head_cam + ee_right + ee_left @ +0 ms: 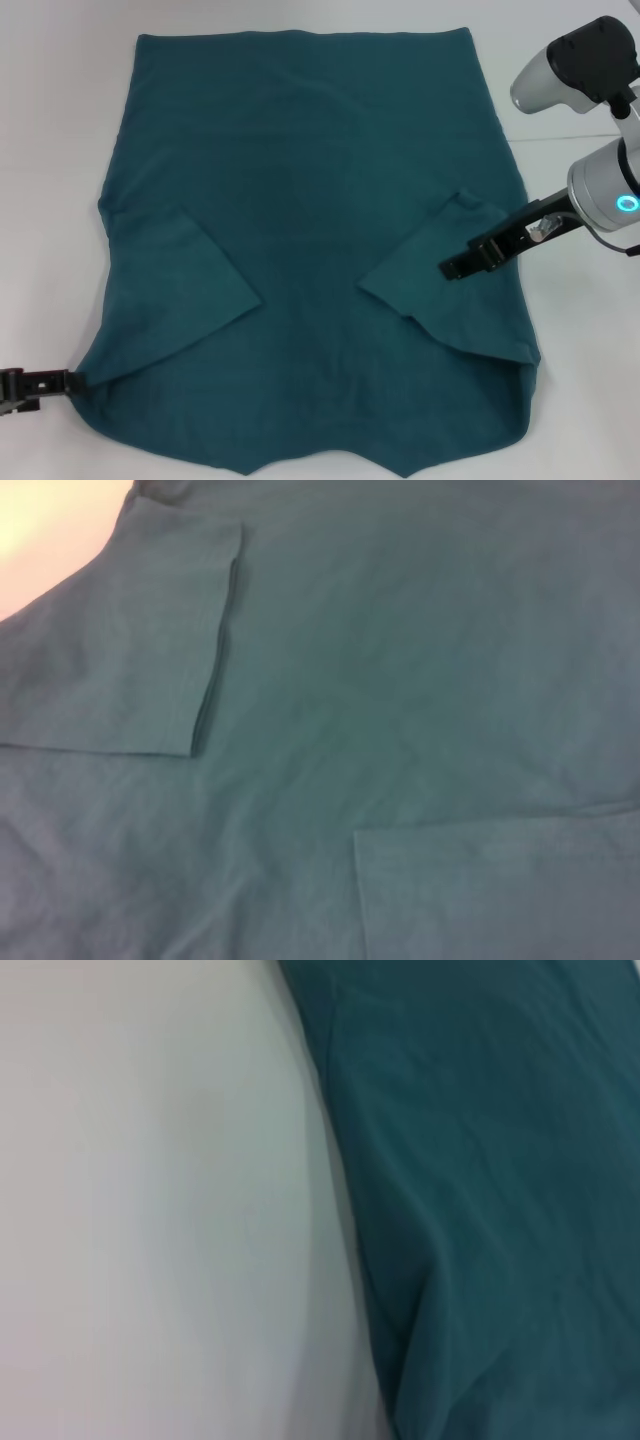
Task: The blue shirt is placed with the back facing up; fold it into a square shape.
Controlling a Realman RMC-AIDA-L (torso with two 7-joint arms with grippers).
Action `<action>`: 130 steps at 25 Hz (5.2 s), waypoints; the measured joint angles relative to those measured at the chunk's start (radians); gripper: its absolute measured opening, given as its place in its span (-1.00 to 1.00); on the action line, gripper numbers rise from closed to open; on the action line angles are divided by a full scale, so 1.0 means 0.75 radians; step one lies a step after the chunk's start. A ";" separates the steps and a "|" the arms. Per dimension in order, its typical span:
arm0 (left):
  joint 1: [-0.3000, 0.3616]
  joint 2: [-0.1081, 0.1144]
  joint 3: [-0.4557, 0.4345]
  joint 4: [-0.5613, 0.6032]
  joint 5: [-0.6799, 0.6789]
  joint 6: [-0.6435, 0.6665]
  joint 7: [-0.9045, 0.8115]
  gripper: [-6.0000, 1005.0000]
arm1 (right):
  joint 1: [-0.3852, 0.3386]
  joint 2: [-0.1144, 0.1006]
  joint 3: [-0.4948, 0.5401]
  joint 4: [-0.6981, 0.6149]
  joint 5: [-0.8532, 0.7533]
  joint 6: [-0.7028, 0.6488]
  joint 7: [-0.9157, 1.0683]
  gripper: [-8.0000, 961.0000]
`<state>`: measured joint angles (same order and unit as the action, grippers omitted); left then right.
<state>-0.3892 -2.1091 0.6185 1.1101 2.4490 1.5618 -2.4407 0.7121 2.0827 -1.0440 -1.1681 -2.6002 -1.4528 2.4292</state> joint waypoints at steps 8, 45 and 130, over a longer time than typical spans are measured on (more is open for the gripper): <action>-0.044 0.001 0.015 -0.067 0.017 -0.047 0.002 0.72 | -0.012 0.003 -0.001 -0.001 0.000 -0.011 -0.001 0.46; -0.129 -0.022 0.057 -0.173 0.105 -0.142 0.049 -0.55 | -0.027 0.001 0.009 -0.034 -0.016 -0.062 0.082 0.54; -0.160 -0.021 0.116 -0.174 0.106 -0.123 0.073 -0.87 | -0.158 0.010 -0.216 -0.079 -0.185 -0.281 0.558 -0.85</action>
<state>-0.5093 -2.1245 0.7055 0.9796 2.5283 1.4695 -2.3856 0.5934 2.0902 -1.2057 -1.2272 -2.7386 -1.6637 2.8480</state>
